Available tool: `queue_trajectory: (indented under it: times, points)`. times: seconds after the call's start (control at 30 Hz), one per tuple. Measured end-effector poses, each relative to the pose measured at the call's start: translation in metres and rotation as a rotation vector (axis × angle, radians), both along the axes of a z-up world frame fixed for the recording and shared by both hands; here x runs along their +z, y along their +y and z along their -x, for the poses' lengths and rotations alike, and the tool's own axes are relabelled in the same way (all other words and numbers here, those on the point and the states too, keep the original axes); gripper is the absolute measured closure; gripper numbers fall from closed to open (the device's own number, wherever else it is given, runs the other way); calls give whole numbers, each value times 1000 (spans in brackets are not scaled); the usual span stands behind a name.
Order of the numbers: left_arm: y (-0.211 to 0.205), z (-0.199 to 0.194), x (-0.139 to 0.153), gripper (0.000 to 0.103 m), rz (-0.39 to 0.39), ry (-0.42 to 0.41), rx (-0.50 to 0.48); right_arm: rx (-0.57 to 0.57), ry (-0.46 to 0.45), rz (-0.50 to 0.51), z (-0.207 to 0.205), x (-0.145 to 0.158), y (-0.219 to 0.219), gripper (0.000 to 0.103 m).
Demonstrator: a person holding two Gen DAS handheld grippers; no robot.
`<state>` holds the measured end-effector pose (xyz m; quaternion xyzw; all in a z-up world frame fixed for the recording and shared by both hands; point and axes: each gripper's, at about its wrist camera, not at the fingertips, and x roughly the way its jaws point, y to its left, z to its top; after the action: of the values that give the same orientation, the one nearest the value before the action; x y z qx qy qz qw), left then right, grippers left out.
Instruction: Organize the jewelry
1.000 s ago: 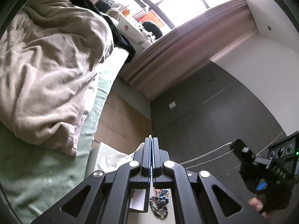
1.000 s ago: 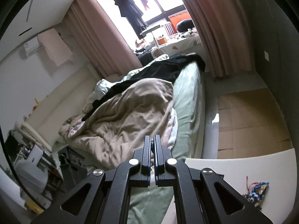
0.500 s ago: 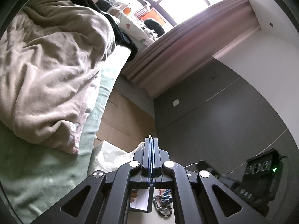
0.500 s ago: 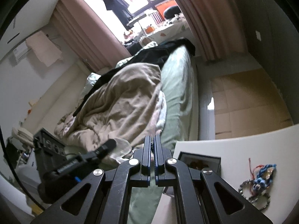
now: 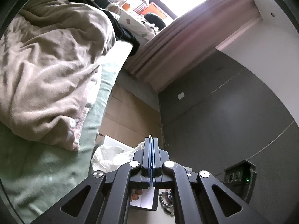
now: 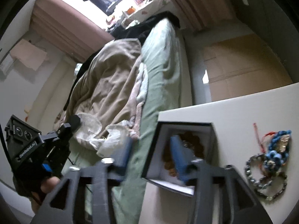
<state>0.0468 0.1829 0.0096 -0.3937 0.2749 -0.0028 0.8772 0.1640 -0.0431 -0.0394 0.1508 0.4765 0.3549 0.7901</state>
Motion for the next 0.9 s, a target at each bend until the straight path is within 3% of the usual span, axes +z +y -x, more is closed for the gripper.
queue_trajectory:
  times: [0.47,0.63,0.73,0.9]
  points:
    - [-62,-30,-12,103,-47,48,-131,-213,7,35,4,4,-115,45]
    - [-70,-42,-24,103,-17,73,-113,-270,17,30,2,1,-144,45]
    - [-72,-54,-40,101,46,150,-133,-285,48,13,-2,-6,-152,45]
    - [-78,-55,-50,96,13,222,-116,-302,73,-23,-6,-8,-162,45]
